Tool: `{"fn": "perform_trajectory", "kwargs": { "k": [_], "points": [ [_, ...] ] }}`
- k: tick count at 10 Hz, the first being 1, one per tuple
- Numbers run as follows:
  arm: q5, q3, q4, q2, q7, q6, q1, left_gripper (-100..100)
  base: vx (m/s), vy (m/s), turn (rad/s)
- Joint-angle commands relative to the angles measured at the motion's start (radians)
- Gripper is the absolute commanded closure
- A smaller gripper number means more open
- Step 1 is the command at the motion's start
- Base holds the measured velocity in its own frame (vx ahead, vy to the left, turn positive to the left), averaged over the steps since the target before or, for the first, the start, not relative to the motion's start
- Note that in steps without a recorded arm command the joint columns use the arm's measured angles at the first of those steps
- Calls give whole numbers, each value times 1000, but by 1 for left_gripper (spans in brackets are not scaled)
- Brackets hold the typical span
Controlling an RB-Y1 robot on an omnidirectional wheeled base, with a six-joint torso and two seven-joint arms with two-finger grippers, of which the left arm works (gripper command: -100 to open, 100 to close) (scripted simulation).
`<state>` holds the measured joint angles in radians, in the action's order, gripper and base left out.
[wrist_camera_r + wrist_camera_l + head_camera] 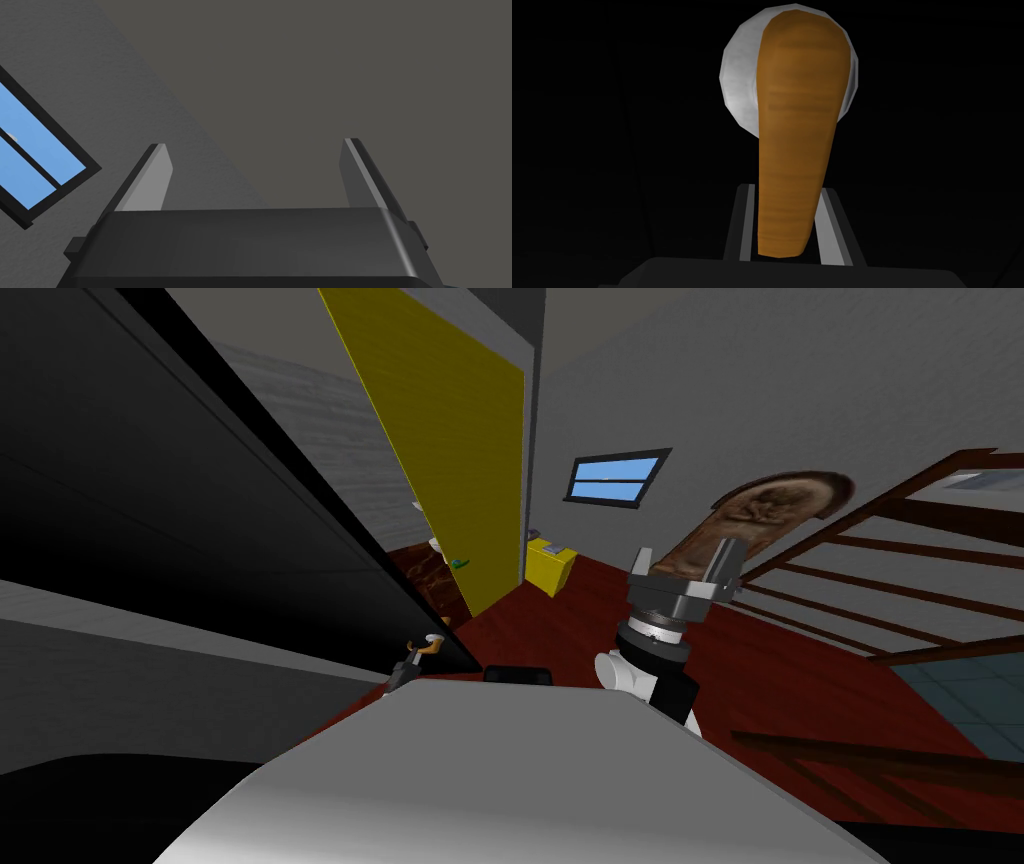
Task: Pull the door open
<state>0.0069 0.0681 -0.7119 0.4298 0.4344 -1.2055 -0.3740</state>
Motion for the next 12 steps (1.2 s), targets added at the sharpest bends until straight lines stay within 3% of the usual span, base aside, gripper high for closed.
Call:
{"fn": "perform_trajectory", "kwargs": {
  "k": [1, 3, 4, 12],
  "points": [
    [-9, -12, 11, -5, 4, -27, -2, 100, -201, 53, -190],
    [-13, -16, 22, -2, 9, -43, -2, 100, -215, 55, -143],
    [-6, -7, 5, 3, 7, -25, -9, 100, -89, 26, -29],
    [-22, -24, 62, 14, 22, -59, 29, 100, -209, 39, -154]
  ]
}}
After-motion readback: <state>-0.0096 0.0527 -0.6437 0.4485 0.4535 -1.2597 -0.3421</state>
